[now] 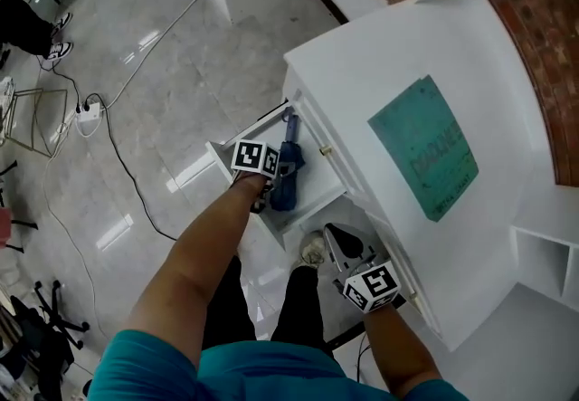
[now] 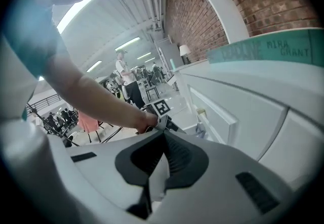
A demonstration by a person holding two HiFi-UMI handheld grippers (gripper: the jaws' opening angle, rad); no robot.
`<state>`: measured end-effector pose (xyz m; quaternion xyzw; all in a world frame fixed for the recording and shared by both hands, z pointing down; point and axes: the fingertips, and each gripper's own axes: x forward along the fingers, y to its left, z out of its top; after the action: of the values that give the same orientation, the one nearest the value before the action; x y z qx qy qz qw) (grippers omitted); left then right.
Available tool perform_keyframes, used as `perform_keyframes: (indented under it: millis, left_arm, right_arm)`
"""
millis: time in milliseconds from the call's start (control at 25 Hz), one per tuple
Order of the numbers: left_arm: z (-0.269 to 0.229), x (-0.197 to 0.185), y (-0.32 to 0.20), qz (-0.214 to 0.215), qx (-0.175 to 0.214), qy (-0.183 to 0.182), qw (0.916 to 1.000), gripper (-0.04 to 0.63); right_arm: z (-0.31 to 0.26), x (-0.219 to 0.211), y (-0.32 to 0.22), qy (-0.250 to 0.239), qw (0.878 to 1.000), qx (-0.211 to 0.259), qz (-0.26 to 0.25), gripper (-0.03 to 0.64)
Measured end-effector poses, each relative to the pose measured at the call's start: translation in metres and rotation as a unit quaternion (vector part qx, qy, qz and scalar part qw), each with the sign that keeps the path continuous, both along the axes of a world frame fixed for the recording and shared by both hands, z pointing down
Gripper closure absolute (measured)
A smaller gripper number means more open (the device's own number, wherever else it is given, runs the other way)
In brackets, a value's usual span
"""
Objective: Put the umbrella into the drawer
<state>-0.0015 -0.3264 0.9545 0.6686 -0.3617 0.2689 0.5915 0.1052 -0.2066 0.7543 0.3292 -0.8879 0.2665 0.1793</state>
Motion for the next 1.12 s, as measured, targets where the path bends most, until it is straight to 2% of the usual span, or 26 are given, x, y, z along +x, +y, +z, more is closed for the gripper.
perform_keyframes:
  millis: [360, 680, 840, 1000, 1120]
  left_arm:
    - [-0.117, -0.040, 0.000, -0.031, 0.057, 0.049, 0.9967, 0.275]
    - [-0.232, -0.067, 0.023, -0.002, 0.140, 0.087, 0.9863, 0.276]
    - [-0.294, -0.076, 0.035, 0.022, 0.204, 0.094, 0.9742, 0.276]
    - [-0.355, -0.085, 0.044, 0.032, 0.277, 0.101, 0.9551, 0.284]
    - [-0.390, -0.092, 0.056, 0.025, 0.323, 0.105, 0.9403, 0.321]
  right_arm:
    - [-0.074, -0.016, -0.010, 0.000, 1.000, 0.021, -0.012, 0.594]
    - [-0.138, -0.015, -0.027, 0.008, 0.999, 0.034, -0.018, 0.594]
    - [-0.170, -0.014, -0.033, 0.011, 0.999, 0.036, -0.028, 0.594]
    - [-0.205, -0.012, -0.043, 0.016, 0.998, 0.050, -0.039, 0.594]
    - [-0.228, -0.010, -0.049, 0.018, 0.997, 0.060, -0.045, 0.594]
